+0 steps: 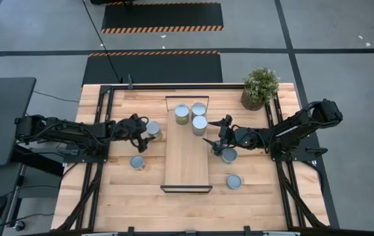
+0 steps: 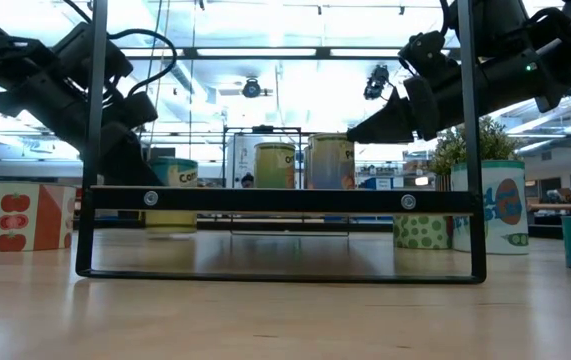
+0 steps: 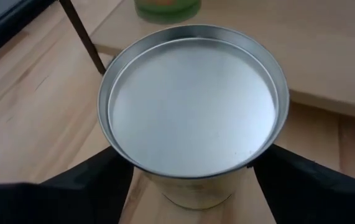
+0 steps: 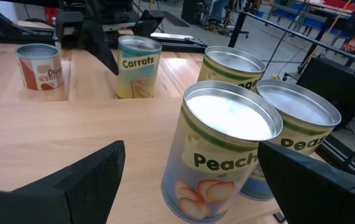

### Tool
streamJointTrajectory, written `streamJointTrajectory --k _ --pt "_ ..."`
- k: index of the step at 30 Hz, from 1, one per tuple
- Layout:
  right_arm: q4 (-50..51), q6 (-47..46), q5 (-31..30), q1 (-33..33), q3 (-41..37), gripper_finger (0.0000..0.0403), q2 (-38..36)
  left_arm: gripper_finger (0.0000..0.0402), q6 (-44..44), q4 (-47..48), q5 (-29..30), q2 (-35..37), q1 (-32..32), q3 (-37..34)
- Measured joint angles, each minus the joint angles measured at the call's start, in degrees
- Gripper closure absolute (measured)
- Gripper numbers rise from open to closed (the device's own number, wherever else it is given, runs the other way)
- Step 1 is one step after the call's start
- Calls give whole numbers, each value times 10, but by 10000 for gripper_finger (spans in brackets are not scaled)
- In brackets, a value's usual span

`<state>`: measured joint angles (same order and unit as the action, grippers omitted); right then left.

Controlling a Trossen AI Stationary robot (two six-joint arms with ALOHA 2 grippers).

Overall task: Pick and place cans onto a shelf
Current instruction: Put the canned carrots on the shelf

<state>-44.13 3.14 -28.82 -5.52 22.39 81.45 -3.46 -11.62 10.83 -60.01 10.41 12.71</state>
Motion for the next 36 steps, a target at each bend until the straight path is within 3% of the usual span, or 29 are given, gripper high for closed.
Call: streamJointTrajectory --k 13,20,25,31,36 --pt "5 0 0 0 0 28 0 97 -3 -51 -21 0 -2 21" --pt "6 0 0 -9 0 28 0 97 17 49 -23 0 -7 98" --pt "5 3 0 -9 0 28 0 97 10 59 -35 0 -6 120" --pt "4 3 0 -9 0 28 0 97 -19 24 -41 -23 -10 121" --pt "2 5 0 -9 0 28 0 97 -22 -74 -41 -84 -36 122"
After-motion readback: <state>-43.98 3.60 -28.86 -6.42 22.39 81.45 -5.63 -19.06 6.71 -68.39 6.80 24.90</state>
